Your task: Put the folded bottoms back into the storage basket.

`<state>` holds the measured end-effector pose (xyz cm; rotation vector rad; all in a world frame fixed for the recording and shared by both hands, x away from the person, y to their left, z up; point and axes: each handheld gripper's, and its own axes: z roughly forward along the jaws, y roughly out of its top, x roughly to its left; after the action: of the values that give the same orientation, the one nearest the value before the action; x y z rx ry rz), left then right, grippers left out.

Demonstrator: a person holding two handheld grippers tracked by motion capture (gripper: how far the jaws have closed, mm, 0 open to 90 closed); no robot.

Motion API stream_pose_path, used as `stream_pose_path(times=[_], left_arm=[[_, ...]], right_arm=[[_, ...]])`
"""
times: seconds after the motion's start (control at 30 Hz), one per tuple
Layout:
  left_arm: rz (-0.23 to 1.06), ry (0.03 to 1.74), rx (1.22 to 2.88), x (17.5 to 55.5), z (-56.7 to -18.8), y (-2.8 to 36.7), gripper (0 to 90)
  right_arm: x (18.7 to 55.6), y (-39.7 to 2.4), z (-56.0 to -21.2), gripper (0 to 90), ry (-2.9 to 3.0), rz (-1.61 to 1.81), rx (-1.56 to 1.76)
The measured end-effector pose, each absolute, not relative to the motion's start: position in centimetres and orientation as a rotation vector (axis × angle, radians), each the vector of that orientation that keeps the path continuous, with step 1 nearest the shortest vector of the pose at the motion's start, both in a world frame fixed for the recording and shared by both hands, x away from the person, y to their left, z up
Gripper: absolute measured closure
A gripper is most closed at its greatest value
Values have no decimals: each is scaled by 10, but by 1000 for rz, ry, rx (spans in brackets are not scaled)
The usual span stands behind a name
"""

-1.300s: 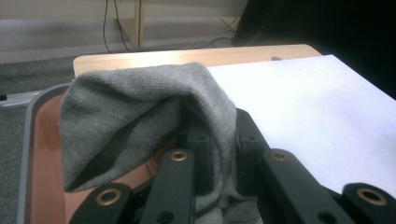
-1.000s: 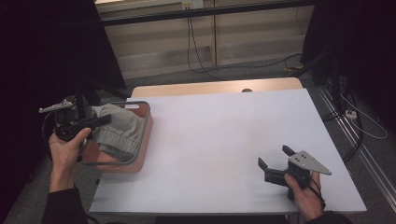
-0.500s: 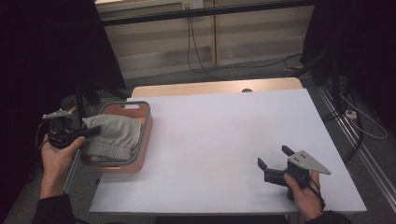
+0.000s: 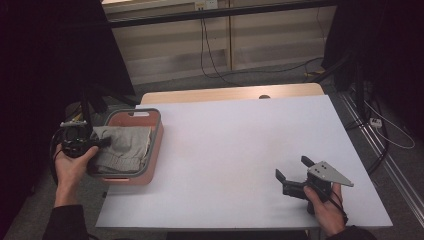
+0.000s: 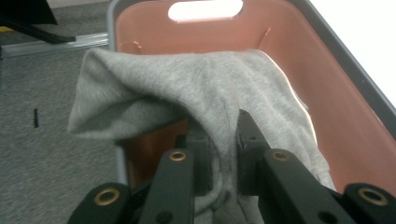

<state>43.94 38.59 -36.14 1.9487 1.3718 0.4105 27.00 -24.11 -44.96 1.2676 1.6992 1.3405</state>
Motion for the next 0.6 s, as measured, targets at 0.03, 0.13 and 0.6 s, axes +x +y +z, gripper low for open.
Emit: stream_pose_path(times=[0.03,0.13,0.6], left_arm=[[409,1373,1941,441,-362,384,796],[391,1366,1927,445,-364,380,796],[327,1392,1927,462,-371,366,791]], right_arm=[[270,-241,-450,19,1699,1340,1268],[270,-242,-450,19,1698,1341,1267],[270,-241,-450,19,1701,1346,1266]])
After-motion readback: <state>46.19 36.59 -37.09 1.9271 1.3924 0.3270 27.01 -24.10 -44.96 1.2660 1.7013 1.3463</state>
